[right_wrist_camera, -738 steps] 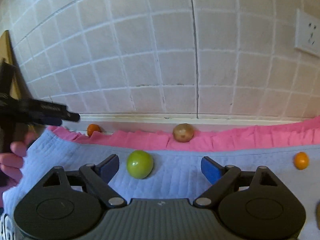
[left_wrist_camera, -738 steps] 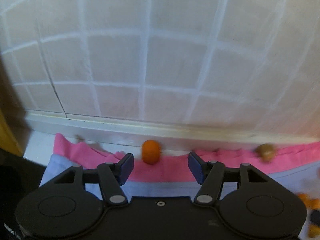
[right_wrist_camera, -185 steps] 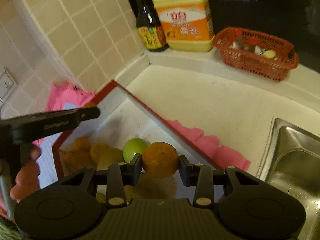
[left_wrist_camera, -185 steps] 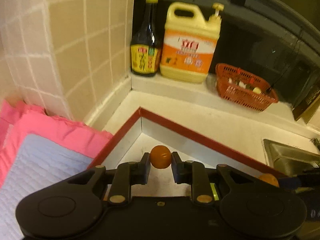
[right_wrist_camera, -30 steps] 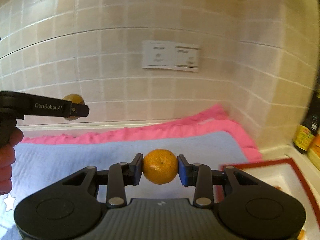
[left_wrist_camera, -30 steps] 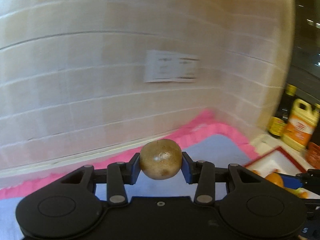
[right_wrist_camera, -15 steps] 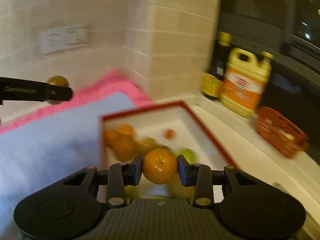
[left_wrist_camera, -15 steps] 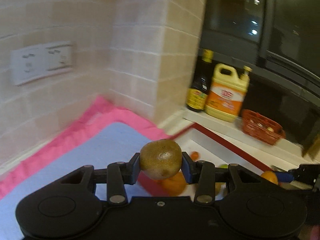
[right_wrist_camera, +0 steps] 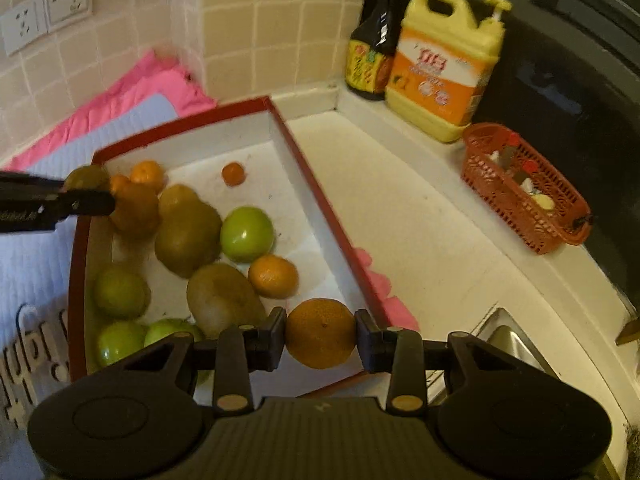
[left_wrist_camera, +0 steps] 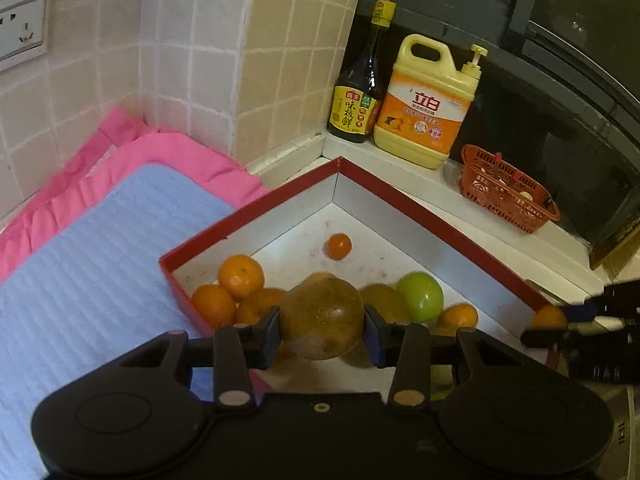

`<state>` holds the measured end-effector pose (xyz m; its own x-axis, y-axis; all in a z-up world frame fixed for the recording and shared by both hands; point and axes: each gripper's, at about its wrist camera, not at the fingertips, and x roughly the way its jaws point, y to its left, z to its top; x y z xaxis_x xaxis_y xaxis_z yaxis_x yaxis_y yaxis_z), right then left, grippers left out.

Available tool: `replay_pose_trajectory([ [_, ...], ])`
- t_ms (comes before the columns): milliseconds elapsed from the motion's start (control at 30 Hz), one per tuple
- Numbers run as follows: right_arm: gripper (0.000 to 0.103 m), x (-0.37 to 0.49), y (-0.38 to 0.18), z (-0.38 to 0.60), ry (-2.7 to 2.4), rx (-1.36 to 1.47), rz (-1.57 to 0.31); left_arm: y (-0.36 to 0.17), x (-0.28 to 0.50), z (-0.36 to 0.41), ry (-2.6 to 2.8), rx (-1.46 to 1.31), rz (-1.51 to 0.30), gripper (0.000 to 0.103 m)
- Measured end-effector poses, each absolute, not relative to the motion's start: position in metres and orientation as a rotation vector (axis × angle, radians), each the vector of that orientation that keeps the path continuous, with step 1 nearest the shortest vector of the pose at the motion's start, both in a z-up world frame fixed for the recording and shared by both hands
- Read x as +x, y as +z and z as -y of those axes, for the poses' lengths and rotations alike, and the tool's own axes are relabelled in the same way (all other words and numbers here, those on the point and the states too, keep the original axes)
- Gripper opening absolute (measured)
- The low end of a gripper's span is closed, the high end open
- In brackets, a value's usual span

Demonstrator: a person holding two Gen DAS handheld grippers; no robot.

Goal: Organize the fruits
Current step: 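Carry the brown fruit and tangerine over the red box with both grippers, then lower both fruits into the red box and open both grippers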

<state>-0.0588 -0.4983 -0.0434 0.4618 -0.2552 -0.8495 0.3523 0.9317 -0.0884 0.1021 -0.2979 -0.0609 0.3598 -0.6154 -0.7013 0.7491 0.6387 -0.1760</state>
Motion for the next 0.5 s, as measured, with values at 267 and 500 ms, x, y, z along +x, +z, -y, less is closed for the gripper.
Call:
replay_pose_trajectory([
  [267, 0.039, -0.043, -0.057, 0.497, -0.316, 0.028, -1.086, -0.059, 0.155, 0.358, -0.89, 0.231, -0.818, 0.051],
  [500, 0.039, -0.035, -0.066, 0.51, -0.282, 0.004, -1.129, -0.088, 0.184, 0.396, -0.879, 0.296, -0.904, 0.051],
])
